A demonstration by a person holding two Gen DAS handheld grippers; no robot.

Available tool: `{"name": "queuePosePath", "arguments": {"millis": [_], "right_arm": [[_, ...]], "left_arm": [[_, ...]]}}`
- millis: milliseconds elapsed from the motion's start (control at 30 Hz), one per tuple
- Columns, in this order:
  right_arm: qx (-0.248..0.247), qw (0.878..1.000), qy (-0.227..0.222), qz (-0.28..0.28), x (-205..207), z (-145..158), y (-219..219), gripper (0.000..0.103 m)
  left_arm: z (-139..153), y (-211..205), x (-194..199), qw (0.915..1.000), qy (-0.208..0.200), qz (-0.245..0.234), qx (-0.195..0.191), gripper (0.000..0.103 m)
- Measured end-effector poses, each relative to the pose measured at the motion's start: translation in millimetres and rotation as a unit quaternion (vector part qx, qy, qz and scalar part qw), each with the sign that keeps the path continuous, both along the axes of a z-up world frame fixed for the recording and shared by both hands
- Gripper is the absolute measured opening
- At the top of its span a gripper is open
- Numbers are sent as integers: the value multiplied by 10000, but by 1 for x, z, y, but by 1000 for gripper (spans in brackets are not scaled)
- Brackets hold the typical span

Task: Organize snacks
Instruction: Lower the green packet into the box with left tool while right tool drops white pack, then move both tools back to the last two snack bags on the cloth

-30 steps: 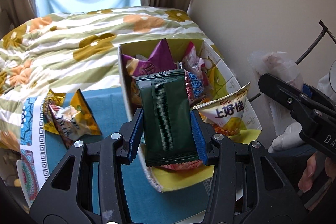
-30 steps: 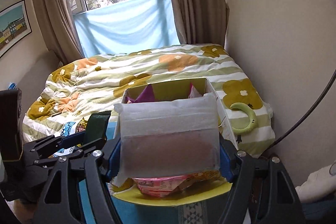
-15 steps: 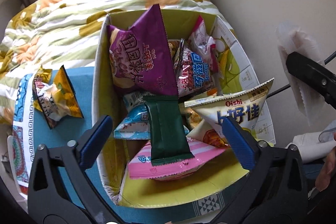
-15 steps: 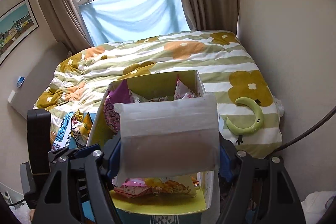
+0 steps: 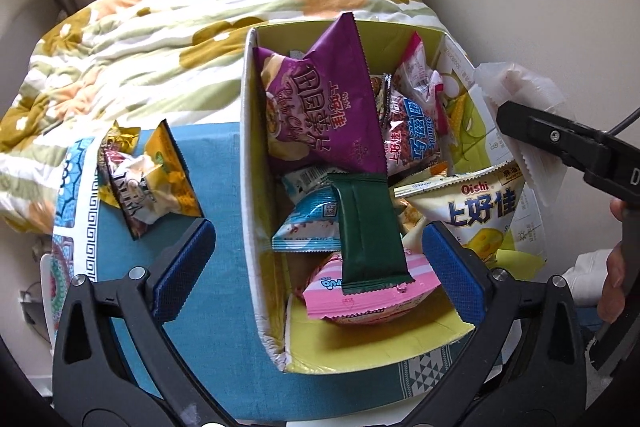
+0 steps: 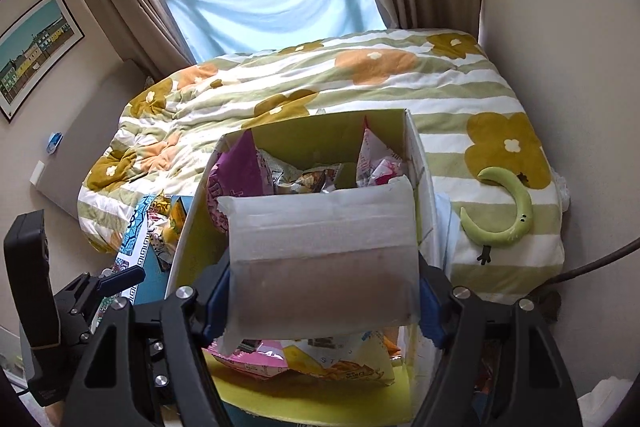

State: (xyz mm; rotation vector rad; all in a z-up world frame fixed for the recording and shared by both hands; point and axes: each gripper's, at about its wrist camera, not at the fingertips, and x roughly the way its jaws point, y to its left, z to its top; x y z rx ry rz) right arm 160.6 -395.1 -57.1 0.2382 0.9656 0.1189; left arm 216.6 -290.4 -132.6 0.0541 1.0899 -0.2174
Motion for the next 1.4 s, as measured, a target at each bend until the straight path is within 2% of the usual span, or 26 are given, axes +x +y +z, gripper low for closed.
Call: {"name": "queuePosePath", "arguments": {"millis": [133, 233, 267, 300, 467, 600, 1000, 1133, 1400], "right_arm": [[-212, 9997, 35, -87, 7, -7, 9, 75], [-26, 9998, -164, -122, 3, -5, 8, 93], [16, 9997, -195, -154, 0, -5, 7, 101], [13, 9996, -214, -189, -2, -6, 6, 102], [-234, 9991, -280, -210, -12, -10, 9, 102], [-254, 9987, -383, -218, -23, -5, 11, 102], [-304, 9966, -769, -35, -57, 30, 29, 102], [-430, 9944, -953, 172, -65, 43, 43, 103], [-200, 9910, -1197, 557, -65, 54, 82, 103]], "left_arm": [[-1, 7, 1, 9999, -29, 4, 101, 102], [-4, 11, 0, 9999, 3, 9, 116, 102], [-6, 12, -1, 9999, 20, 10, 111, 102], [-8, 13, -1, 9999, 41, 7, 100, 102], [-16, 15, -7, 9999, 114, -30, 99, 102], [-11, 20, -17, 10000, 53, 9, 33, 102], [45, 44, -53, 9981, -572, 221, -43, 102], [62, 63, -67, 9960, -794, 410, 58, 102], [73, 128, -78, 9916, -917, 908, 28, 102]]}}
